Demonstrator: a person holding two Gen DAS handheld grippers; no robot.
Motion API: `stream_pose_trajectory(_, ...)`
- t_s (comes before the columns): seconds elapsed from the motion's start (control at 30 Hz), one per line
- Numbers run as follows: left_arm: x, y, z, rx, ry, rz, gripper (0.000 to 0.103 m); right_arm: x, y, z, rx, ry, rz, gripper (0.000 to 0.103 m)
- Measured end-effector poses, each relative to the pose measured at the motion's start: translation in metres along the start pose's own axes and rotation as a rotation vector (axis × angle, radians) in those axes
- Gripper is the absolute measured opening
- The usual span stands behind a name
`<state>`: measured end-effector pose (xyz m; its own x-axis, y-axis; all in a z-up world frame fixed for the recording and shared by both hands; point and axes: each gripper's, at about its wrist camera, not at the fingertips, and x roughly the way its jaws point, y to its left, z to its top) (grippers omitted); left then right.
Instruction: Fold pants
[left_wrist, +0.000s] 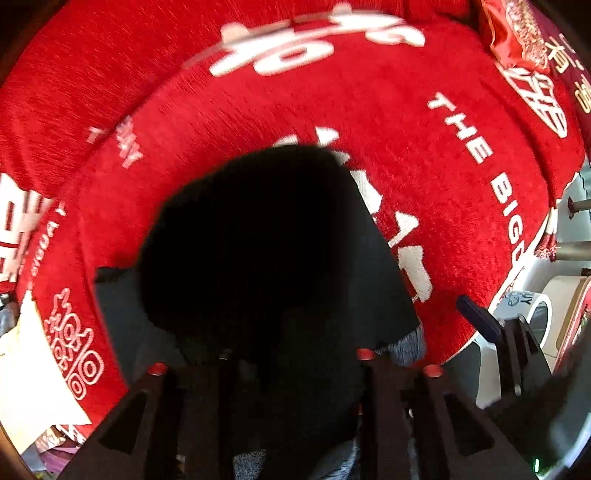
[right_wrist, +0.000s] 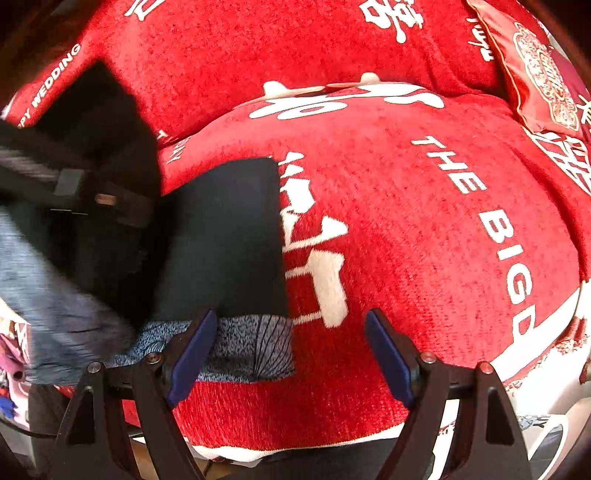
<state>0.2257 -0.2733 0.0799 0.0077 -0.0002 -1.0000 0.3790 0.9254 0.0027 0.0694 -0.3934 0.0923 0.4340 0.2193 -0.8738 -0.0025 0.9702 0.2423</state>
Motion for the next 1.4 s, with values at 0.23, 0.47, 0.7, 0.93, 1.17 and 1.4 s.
stream_pose_trajectory(0.23, -0.013, -0.007, -0.004, 0.021, 0.006, 0.023, 0.047, -0.003, 0.003, -0.006, -0.038, -0.007, 0.038, 0.085)
stream_pose_trajectory(0.47, -0.066, 0.001, 0.003, -0.029, -0.123, -0.068, 0.093, -0.015, -0.002, -0.006, -0.009, -0.009, 0.118, 0.085)
stream_pose_trajectory(0.7, -0.087, 0.016, -0.016, 0.017, -0.244, -0.034, 0.099, -0.023, -0.013, -0.009, 0.013, -0.028, 0.221, 0.085)
stream_pose_trajectory(0.93, -0.070, 0.099, -0.062, -0.119, -0.303, -0.019, 0.099, -0.033, -0.035, -0.011, 0.057, -0.058, 0.178, 0.085)
stream_pose_trajectory(1.17, -0.020, 0.160, -0.107, -0.335, -0.279, -0.068, 0.099, -0.049, -0.014, -0.023, -0.010, -0.030, 0.291, 0.088)
stream_pose_trajectory(1.4, 0.001, 0.154, -0.126, -0.352, -0.298, -0.093, 0.100, -0.007, 0.037, -0.028, -0.057, 0.091, 0.286, 0.053)
